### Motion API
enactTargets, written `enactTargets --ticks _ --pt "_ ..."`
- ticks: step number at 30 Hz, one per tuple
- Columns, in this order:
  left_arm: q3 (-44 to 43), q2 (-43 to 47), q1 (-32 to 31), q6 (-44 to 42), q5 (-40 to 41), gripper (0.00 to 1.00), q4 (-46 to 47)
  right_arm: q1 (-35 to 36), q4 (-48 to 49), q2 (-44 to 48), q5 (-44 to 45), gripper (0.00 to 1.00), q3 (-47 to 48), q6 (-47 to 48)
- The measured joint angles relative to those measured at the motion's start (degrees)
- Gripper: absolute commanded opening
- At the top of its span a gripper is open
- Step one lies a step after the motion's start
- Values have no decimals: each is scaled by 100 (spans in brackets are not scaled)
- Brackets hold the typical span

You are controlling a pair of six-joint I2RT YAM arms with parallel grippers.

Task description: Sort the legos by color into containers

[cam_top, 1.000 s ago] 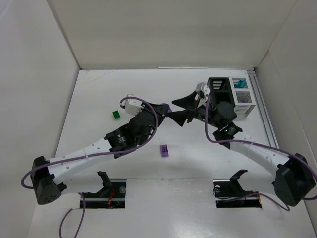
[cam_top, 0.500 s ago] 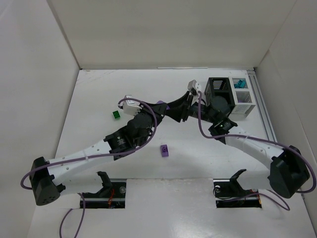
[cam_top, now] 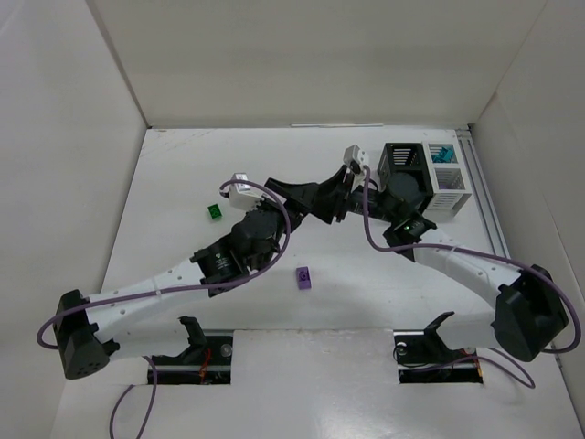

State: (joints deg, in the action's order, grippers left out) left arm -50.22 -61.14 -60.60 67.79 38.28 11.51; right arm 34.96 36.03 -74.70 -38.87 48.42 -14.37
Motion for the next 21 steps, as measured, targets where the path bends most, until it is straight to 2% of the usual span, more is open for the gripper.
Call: enactTargets --ticks 1,3,4,8,12,17,21 --pt "0 4 -7 -13 -15 81 4 -2 -7 0 -13 0 0 9" --pt "0 15 -9 -55 -28 97 -17 -55 -7 7 -59 0 0 31" --pt "-2 24 -9 -63 -31 100 -66 -107 -15 20 -101 0 -2 55" --pt "-26 79 -9 -105 9 100 -389 -643 -92 247 -210 0 -85 83" --pt "-160 138 -9 -157 146 100 -1217 -1720 -612 695 -273 0 -188 352" --pt "-212 197 229 -354 120 100 -2260 -3235 -2151 1451 258 0 -197 1285" --pt "-190 184 485 -660 -140 100 -2634 -3943 -3414 1718 1228 0 0 1891"
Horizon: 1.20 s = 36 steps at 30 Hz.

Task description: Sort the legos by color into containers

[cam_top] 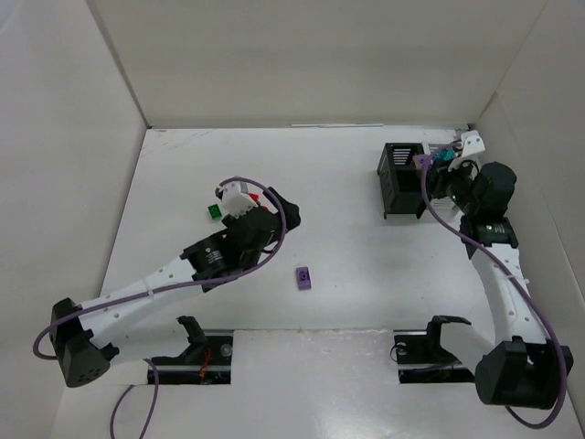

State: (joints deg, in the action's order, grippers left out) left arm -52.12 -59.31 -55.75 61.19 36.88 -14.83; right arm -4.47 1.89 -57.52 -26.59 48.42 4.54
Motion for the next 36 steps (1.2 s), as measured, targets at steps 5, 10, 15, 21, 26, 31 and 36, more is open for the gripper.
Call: enactTargets --ticks 5,10,15,21,26,31,36 --pt "199 -269 0 -323 -450 100 42 -151 -1117 -487 1443 0 662 424" --pt "197 -1005 13 -575 -828 100 -2 -192 -1849 -1327 2524 0 1338 656" --pt "83 -1759 26 -638 -1082 100 -188 -295 -2179 -1687 2924 2 1432 776" --pt "74 -1974 33 -667 -1440 99 -267 -415 -2332 -2245 3060 6 1880 863" --pt "74 -1989 33 -671 -1615 99 -254 -446 -2378 -2516 3001 13 1976 881" --pt "74 -2146 35 -675 -1781 97 -229 -463 -2463 -2634 2907 42 2046 883" --pt "74 -2371 7 -706 -1934 96 -208 -463 -2546 -2638 2898 63 2076 901"
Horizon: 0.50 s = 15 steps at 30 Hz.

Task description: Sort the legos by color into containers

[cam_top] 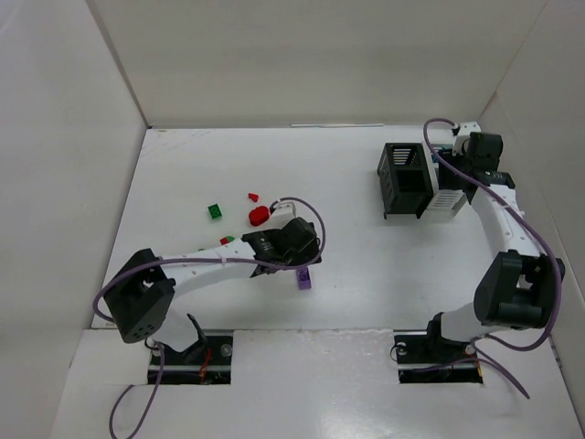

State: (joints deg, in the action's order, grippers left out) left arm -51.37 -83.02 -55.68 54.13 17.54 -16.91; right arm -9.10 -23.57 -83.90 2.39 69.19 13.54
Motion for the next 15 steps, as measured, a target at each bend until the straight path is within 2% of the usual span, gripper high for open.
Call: enactTargets --ticks 2,8,10,15 --pt "-2 -79 -63 -7 -4 96 -2 0 -7 4 2 68 9 17" --pt "-96 -372 -313 -9 -22 93 -70 0 -96 133 20 70 11 22" --pt "-114 -439 -350 -4 -33 90 -109 0 -144 293 15 76 4 22" --pt "-116 -566 -446 48 -42 75 -201 0 -157 1023 -129 77 -236 22"
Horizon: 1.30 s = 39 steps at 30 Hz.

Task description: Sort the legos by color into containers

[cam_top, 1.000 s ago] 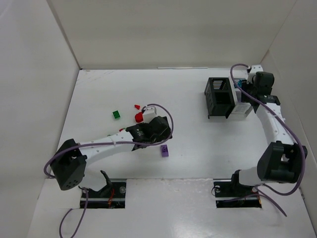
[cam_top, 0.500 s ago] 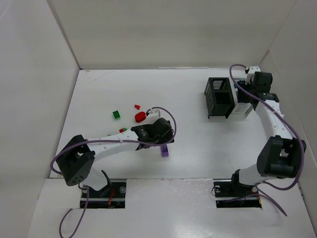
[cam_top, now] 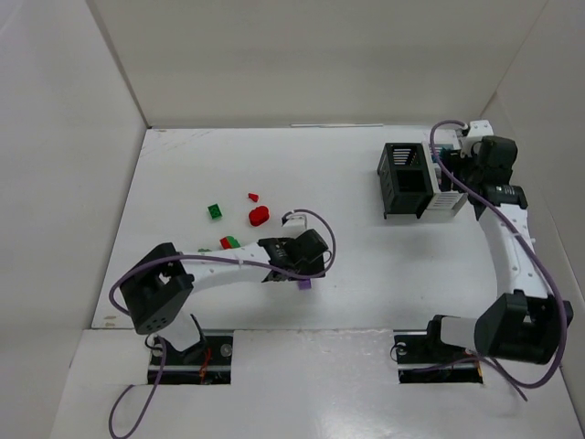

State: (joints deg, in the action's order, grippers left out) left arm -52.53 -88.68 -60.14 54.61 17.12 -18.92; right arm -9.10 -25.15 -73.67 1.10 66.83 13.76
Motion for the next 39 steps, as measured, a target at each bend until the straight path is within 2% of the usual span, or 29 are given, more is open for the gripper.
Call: enactTargets --ticks 5,6,9,10,11,17,18,23,28,31,35,39 --pt "-2 -313 -63 131 26 65 0 -15 72 656 -376 78 -474 0" --pt "-7 -402 -61 170 33 57 -4 -17 74 754 -433 78 -570 0" --pt "-149 -555 -61 264 85 46 -22 -20 63 973 -542 81 -741 0" --pt "-164 -597 -61 302 83 37 15 -20 63 1023 -564 81 -754 0" --pt "-166 -612 -61 339 94 33 31 -20 66 1067 -579 81 -758 0" --pt "-173 -616 -96 557 140 20 20 -20 129 1318 -968 81 -850 87" --pt "-188 -616 -98 584 166 18 -4 -20 146 1379 -1134 88 -927 133" --pt "-680 -614 -101 684 487 18 -308 291 341 1714 -1895 88 -1569 387" --pt "-2050 -566 -90 1478 1250 19 -1248 1777 518 1923 -2142 88 -1814 872" --pt "-2699 -334 -85 2173 1716 16 -1665 2568 892 2085 -2166 88 -1816 918" --pt "-2603 372 -85 2785 2100 14 -1650 2793 1910 2072 -2435 88 -2092 92" --pt "-1797 1211 -83 3088 2334 14 -1080 2785 3150 1572 -3268 88 -2549 -968"
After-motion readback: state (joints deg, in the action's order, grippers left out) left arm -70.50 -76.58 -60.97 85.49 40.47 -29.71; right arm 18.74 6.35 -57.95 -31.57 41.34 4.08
